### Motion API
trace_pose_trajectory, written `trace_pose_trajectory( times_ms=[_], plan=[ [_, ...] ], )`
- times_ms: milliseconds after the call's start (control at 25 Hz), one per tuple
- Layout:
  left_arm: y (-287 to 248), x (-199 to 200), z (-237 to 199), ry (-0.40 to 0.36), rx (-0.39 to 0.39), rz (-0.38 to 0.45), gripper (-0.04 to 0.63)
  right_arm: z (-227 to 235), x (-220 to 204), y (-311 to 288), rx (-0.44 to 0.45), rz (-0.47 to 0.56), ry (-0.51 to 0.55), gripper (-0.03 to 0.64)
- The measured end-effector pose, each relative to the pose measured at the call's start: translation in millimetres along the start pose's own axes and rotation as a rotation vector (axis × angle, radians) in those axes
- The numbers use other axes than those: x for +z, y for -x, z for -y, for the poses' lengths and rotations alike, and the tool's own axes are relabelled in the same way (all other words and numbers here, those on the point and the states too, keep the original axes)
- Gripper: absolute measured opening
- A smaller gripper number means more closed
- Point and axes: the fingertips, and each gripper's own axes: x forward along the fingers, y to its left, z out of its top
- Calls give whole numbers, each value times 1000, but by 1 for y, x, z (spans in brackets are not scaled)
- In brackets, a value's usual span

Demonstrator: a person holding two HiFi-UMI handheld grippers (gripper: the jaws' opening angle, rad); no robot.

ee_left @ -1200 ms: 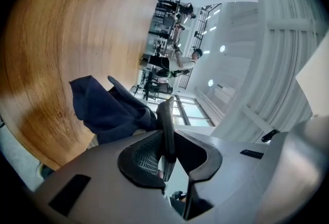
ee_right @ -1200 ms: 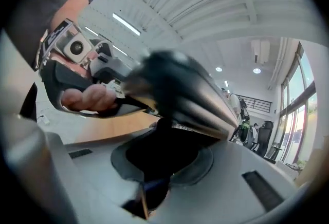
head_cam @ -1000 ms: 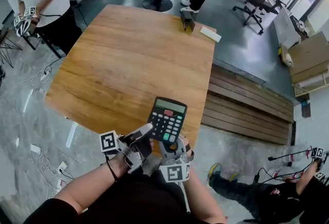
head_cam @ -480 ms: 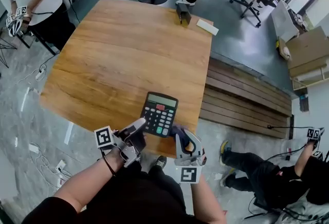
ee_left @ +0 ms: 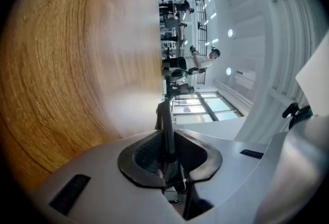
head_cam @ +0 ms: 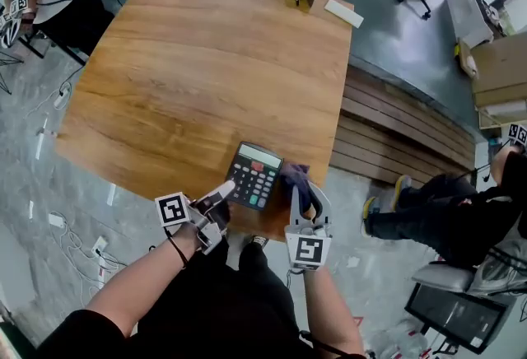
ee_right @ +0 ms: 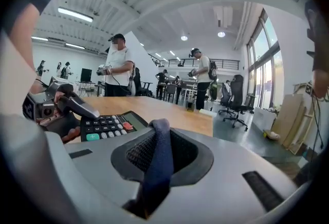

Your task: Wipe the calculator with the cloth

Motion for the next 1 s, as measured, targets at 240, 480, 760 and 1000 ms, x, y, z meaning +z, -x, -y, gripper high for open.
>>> trace_pose_trajectory(
  times_ms=[240,480,760,1000],
  plan=[
    [0,4,-49,-72,109,-4,71,-23,-77,-25,-36,-234,-99,58],
    [6,7,-60,-283,187,-4,74,-37,-104,-30,-31,-331,-60,58],
    [6,11,-57,-699,399,-33,104,-40,-106,-37,-47,-406,14,58],
    [14,5,-71,-961,597,-79,127,-40,-102,-31,-61,-410,34,60]
  ],
)
